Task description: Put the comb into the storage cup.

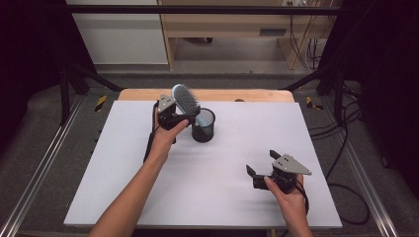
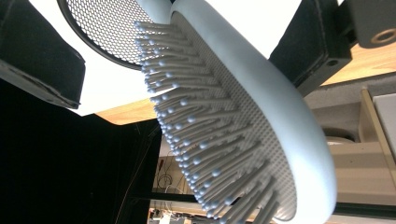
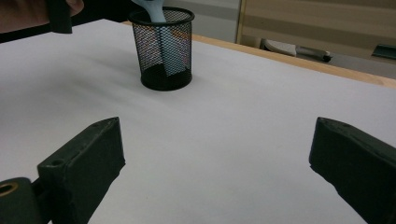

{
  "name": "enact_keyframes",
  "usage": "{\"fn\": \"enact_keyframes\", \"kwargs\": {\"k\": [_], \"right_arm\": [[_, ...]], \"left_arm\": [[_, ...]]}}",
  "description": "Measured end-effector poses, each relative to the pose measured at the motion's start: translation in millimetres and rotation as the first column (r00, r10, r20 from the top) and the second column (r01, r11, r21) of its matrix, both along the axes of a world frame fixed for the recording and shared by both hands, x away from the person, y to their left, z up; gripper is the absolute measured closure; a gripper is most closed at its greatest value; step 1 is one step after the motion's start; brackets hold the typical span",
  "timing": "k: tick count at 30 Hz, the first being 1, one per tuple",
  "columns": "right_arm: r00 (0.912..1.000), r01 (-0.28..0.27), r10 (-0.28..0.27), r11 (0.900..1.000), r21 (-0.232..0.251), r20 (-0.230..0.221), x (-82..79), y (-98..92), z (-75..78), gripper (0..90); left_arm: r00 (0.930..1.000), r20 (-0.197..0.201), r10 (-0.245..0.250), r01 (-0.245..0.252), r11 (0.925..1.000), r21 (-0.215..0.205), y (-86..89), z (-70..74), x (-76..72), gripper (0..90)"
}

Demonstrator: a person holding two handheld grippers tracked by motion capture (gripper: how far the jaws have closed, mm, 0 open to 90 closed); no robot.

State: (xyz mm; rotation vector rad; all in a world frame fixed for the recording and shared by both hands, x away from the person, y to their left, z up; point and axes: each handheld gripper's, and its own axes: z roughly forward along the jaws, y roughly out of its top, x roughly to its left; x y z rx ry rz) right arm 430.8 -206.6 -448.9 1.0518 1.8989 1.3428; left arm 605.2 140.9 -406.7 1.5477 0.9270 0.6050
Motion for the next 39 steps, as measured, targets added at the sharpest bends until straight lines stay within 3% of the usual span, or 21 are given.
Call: {"fn": "enact_keyframes", "kwargs": {"k": [12,22,35,39], "right_arm": [[1.0,0.005,-0.005,1.0,-0.003,0.002,-0.1,-0.2,0.0,3.4],[1.0,0.007,-0.007,1.0,-0.003,0.003,-0.8,-0.3,0.8,3.4],[1.0,0.003,-0.003,1.0,-0.002,0.005,-0.7,0.0,1.0,3.4],[1.0,0.004,-0.004,1.0,-0.004,0.004,-0.5,0.3,0.9,3.4]], "left_arm": [[0.9999,-0.011,0.006,-0.006,1.0,0.001,2.8,0.0,-8.8,3.2],[0.9999,-0.012,0.005,-0.004,0.9986,0.053,3.5,2.1,-22.6,3.2],[0.9999,0.007,0.009,-0.009,0.9913,0.131,9.7,9.0,-43.0,3.2],[0.9999,0.007,0.008,-0.008,0.9904,0.138,10.3,9.0,-46.1,3.3]]}}
